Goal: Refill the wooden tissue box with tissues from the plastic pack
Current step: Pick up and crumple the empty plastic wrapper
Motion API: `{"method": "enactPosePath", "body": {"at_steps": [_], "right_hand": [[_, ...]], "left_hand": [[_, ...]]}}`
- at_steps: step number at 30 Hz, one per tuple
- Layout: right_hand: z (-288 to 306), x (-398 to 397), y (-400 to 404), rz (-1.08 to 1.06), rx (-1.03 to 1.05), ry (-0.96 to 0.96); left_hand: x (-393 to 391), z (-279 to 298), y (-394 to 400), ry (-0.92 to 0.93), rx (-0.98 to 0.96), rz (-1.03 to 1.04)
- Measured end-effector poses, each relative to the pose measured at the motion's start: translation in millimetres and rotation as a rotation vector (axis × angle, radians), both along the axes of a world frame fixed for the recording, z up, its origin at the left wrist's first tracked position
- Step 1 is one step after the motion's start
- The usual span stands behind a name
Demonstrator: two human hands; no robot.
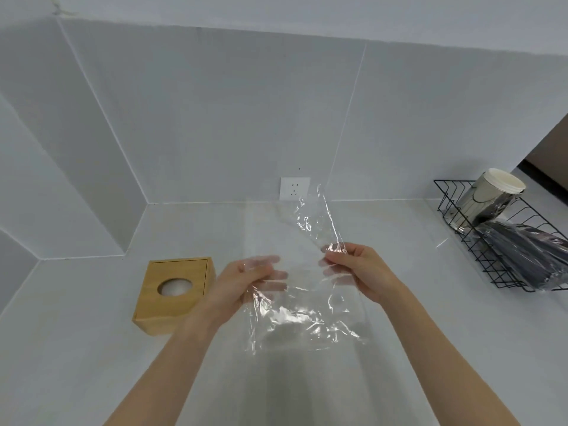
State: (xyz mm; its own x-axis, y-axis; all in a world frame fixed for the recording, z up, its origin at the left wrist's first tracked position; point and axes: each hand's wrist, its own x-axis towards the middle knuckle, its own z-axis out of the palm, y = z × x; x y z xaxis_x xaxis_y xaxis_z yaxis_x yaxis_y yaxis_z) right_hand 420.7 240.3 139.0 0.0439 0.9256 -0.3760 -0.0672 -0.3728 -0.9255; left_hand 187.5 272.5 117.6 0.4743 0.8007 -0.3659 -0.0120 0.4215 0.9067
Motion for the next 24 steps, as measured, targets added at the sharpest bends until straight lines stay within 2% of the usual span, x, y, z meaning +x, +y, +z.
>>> {"method": "enactPosePath", "body": {"at_steps": [6,18,21,24], "right_hand": [[-6.1,10.4,-8.1,0.094,-0.08,0.005],[-11.4,13.6,-7.5,0.238,-0.084,0.005],[-15.5,14.6,-6.0,0.205,-0.051,0.03],[-18.3,14.5,-5.6,0.124,-0.014,0.137]], "left_hand": [[-11.5,0.1,6.1,0.07,-0.006,0.015],[-22.7,0.6,14.4,-0.004,-0.072,-0.068],[-27.7,1.1,16.4,-0.082,-0.123,-0.075],[-33.5,-1.8,18.8,-0.142,-0.154,-0.065]]}}
